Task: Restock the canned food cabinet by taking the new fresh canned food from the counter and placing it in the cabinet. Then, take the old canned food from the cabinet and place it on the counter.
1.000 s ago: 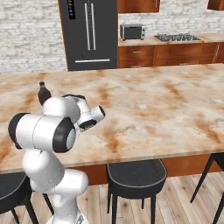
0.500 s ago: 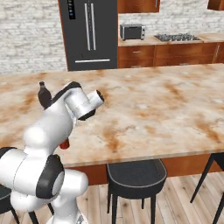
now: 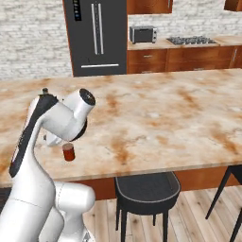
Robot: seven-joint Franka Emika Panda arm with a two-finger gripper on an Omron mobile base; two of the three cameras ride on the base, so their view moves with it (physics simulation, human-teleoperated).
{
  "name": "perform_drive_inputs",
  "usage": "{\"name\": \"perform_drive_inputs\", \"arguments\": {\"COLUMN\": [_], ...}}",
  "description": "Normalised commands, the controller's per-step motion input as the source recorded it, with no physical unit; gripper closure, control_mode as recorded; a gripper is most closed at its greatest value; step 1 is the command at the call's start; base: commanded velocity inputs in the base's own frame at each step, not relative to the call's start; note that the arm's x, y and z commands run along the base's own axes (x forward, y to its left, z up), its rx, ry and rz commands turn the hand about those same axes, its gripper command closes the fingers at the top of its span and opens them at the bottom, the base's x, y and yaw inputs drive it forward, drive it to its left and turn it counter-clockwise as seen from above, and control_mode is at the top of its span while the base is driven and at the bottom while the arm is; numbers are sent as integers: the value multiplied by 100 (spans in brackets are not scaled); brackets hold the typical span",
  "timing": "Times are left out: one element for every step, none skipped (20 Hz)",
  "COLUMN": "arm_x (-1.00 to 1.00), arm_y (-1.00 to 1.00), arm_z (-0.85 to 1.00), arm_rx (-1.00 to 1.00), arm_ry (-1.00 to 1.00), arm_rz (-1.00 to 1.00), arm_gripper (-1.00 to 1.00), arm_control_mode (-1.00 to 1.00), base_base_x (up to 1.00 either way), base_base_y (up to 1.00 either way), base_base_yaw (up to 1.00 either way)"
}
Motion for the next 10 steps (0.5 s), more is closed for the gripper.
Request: {"name": "perform_drive_inputs", "arguments": {"arm_x": [-100, -100, -100, -100, -100, -100, -100, -100, -100, -100], "arm_y": [-7, -2, -4, -10, -14, -18, -18, -13, -7, -7], "arm_z": [78, 75, 75, 73, 66, 57, 35, 26, 22, 5], "arm_rx": [-20, -25, -28, -29, -31, -32, -33, -30, -28, -25], "arm_ry": [-28, -28, -31, -35, -39, -42, -53, -62, -69, -81], "arm_rz": [-4, -3, -2, 0, 0, 0, 0, 0, 0, 0], "arm_gripper": [-100, -100, -100, -100, -100, -100, -100, -100, -100, -100], "arm_control_mode": [-100, -100, -100, -100, -100, -100, -100, -100, -100, -100], "base_base_x": [0, 0, 0, 0, 0, 0, 0, 0, 0, 0], "base_base_y": [0, 0, 0, 0, 0, 0, 0, 0, 0, 0], "base_base_yaw": [0, 0, 0, 0, 0, 0, 0, 0, 0, 0]}}
